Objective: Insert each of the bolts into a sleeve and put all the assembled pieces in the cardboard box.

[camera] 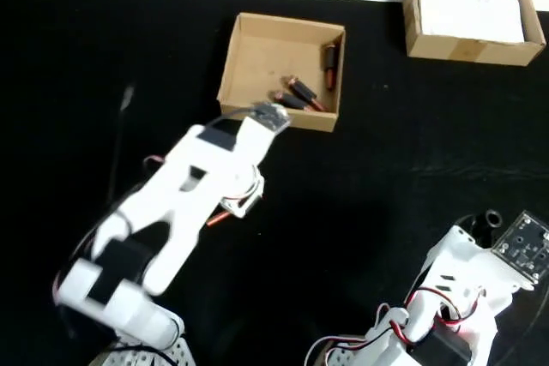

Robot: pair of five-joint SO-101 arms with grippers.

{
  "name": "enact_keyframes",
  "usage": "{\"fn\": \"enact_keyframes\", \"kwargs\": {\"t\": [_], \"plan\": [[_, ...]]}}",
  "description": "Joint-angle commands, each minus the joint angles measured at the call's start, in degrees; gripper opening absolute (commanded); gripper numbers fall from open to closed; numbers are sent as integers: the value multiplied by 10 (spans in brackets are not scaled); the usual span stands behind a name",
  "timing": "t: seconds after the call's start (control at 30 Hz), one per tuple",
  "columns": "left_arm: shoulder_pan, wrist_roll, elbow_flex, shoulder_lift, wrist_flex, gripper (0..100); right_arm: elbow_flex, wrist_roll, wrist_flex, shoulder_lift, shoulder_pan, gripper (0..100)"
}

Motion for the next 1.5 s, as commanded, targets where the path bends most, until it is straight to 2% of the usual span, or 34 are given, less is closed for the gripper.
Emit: {"fn": "enact_keyframes", "kwargs": {"t": [0.0,0.23,0.37,0.53,0.73,0.87,0.97,1.07,1.17,1.3,1.47], "plan": [[-6,-13,-21,29,-10,193,-1,4,-28,-4,6,7],[-29,-12,-21,49,-71,178,7,4,-31,-4,2,7],[-32,-14,-21,41,-98,0,26,4,-31,-4,3,7],[-29,-11,-15,-10,-97,9,23,0,-31,-4,2,7],[-1,-11,-19,-158,-14,9,21,-1,-32,-4,-45,7],[41,-11,-15,-284,36,9,21,-1,-32,-4,-108,7],[79,-11,-15,-383,55,9,21,-1,-35,-4,-189,7],[115,-11,-15,-483,68,9,23,-1,-71,-4,-280,7],[143,-11,-14,-579,117,9,27,-1,-126,-4,-356,7],[153,-11,-7,-681,211,9,40,-1,-187,-4,-430,7],[149,-11,71,-794,238,9,93,-1,-236,-4,-486,7]]}}
